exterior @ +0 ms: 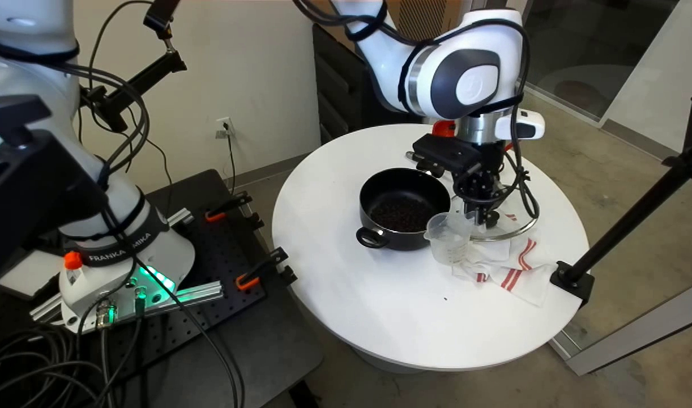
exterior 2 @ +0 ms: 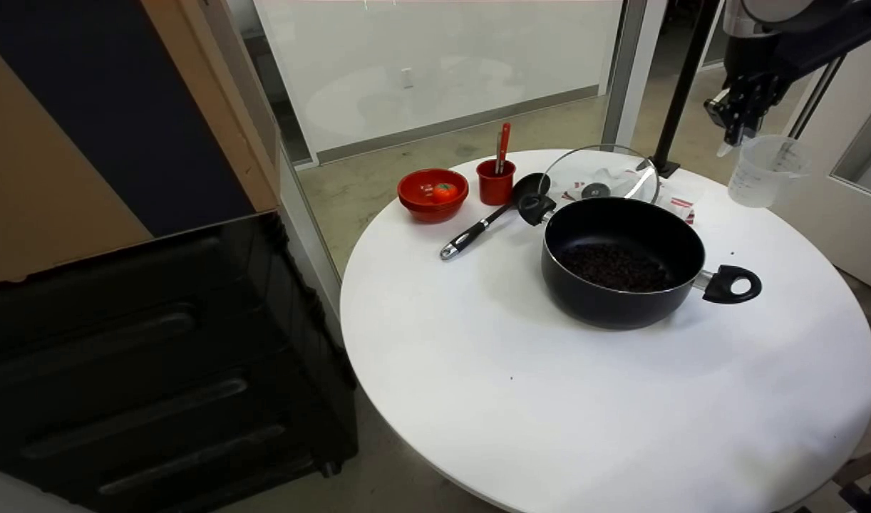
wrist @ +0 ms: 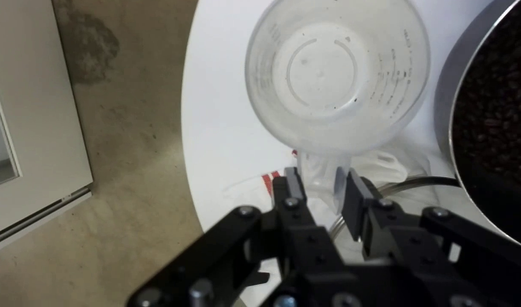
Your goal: Move the jar to the right
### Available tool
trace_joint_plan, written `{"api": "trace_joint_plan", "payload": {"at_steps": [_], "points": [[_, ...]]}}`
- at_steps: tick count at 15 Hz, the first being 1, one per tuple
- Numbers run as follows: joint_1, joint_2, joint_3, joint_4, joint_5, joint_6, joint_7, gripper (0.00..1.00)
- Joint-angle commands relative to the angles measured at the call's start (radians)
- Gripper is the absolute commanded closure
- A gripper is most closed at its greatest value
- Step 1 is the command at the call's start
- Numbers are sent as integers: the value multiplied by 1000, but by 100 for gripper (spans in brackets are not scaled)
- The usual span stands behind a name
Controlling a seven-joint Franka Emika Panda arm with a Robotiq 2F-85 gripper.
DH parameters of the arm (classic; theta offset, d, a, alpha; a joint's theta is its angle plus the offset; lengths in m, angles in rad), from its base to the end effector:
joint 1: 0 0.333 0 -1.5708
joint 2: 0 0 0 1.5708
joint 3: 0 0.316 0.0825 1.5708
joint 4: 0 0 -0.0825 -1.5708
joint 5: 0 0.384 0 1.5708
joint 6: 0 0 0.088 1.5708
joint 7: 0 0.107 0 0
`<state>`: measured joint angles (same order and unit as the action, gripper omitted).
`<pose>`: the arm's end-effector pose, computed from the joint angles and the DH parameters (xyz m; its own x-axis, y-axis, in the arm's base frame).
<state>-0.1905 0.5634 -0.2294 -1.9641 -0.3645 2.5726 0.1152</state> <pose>0.5711 -0.2436 0.1940 0.9819 -0.1875 0.0249 -0.1855 -0.9291 0.3200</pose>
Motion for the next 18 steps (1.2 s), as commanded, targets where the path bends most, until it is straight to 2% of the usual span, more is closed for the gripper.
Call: {"api": "trace_joint_plan", "payload": {"at_steps": [1,5,9,13,18], "points": [[-37,51,44,5,121,86,-58,93],[-89,92,95,4,237,115,-148,93],[-133,111,107,4,294,89,-216,93],[-153,124,89,-8,298,95,-238,93],[-127,171,61,-6,273,107,-213,93]]}}
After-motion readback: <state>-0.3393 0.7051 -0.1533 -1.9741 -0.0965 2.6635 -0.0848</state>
